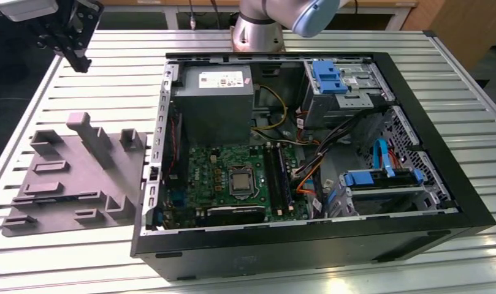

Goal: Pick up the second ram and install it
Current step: 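Reach for the second ram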

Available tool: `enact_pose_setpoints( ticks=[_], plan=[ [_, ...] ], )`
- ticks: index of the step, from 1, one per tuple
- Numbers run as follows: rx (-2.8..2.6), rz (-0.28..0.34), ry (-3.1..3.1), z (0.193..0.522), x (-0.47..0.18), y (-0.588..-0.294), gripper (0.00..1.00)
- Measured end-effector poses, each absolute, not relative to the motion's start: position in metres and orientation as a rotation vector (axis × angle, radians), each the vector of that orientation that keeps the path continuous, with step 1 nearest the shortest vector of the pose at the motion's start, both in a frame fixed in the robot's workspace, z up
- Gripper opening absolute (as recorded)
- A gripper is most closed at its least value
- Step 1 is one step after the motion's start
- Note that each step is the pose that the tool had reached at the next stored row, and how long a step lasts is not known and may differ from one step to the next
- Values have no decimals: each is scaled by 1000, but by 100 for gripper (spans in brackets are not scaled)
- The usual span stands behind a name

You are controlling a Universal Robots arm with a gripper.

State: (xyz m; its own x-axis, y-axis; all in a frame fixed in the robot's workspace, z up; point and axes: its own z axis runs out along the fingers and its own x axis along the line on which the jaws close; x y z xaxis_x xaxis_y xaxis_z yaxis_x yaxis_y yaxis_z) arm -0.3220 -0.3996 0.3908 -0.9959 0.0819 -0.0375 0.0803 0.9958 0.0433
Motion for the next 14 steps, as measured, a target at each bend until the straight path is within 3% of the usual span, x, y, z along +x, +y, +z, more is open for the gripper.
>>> enact_pose_setpoints(
  ticks=[14],
  plan=[
    [126, 65, 3099, 389, -337, -400, 11]
  ],
)
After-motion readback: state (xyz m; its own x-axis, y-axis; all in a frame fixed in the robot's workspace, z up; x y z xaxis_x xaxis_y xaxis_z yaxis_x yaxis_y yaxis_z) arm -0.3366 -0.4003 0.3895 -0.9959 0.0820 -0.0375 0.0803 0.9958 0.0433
